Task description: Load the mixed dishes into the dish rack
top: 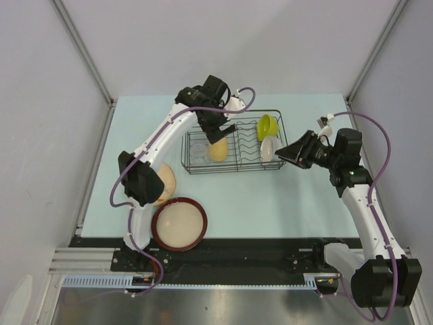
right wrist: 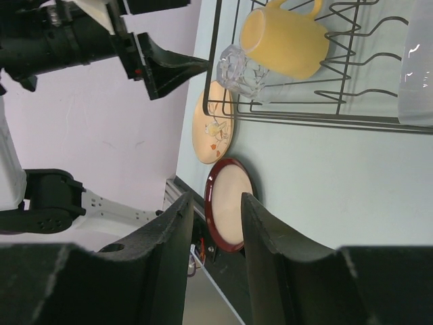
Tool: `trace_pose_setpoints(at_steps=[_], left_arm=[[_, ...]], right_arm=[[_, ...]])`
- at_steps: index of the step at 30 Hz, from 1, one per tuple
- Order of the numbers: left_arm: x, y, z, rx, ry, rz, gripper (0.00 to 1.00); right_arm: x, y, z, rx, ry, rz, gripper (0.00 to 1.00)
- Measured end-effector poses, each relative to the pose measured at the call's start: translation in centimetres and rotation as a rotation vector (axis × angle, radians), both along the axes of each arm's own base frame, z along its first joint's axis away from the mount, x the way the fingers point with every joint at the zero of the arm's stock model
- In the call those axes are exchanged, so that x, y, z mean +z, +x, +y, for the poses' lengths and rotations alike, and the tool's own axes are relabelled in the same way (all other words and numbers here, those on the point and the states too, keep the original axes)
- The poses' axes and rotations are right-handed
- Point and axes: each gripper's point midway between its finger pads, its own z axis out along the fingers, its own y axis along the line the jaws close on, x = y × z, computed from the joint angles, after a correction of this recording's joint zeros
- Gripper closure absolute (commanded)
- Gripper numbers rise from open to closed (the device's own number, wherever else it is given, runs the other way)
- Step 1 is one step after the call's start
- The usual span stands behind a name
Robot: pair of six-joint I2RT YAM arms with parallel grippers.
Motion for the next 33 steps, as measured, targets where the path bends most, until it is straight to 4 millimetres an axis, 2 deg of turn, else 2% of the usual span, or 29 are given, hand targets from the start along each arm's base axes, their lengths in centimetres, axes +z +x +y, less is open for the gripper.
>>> trace_pose_setpoints(at_steps=[8,21,25,28,31,33], left_arm=[[-4.5,0.0,-1.8,0.015,-0.029,0.112,0.00],[-8.3,0.8,-2.7,0.047,-0.036,0.146,0.01],[-9.2,1.2,-2.9,0.058,-0.039,0.152,0.09],[-9.8,1.3,-3.1,0.065,-0.040,0.160,0.19],[-10.0,1.5,-3.2,0.073,-0.047,0.160,0.35],[-10.0,1.5,-3.2,0.073,-0.053,0.162,0.40]], right_arm=[[-0.1,0.0,-0.1,-0.002,-0.002,-0.001,0.61],[-0.2,0.0,-0.1,-0.003,-0.005,0.003,0.62],[-0.3,-0.1,-0.1,-0.002,-0.006,0.010,0.62],[-0.4,-0.1,-0.2,-0.001,-0.008,0.012,0.63],[-0.5,-0.2,-0.2,-0.001,-0.010,0.015,0.64],[-0.5,-0.2,-0.2,-0.001,-0.011,0.018,0.64]])
